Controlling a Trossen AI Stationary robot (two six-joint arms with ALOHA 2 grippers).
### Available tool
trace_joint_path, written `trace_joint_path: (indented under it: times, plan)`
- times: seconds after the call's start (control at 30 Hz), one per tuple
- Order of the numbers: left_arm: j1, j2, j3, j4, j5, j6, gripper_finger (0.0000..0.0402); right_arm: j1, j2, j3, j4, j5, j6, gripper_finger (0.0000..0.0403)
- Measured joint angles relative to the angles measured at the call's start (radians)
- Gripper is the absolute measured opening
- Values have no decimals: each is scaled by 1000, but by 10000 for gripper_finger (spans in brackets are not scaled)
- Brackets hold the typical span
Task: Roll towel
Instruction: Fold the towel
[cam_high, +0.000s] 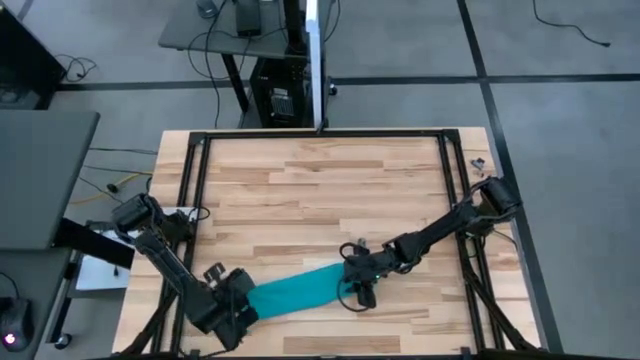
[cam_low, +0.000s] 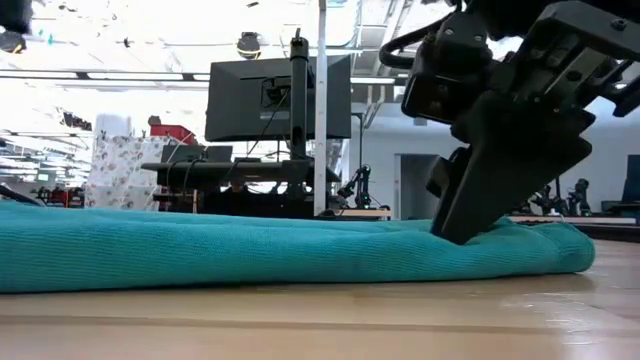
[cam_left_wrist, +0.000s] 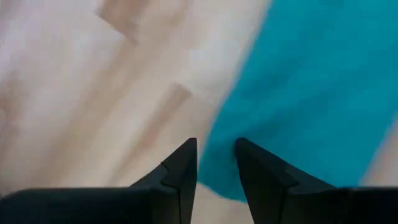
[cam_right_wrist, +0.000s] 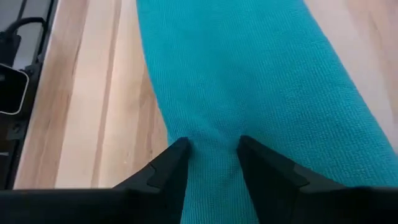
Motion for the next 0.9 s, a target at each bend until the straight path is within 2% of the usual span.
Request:
trace_joint_path:
  times: [0.13,0.27,0.4,0.53,0.73,0.9]
  plan:
    - [40,-2,-39,95,91,90,97,-13,-1,0,2,-2,35,132]
    - [21,-8,5,136,145,76,97,5,-33,2,0,-7,63,134]
    - [-23,-37,71,83,102,-19,97,22,-103,4,-6,-6,60,134]
    - [-70,-50,75,136,64,-131,97,17,-138,5,-61,73,1,134]
    - [-112,-19,-18,385,42,-229,97,-26,-129,4,-207,100,2,134]
    - [-102,1,-70,357,39,-266,97,-21,-128,5,-270,99,38,134]
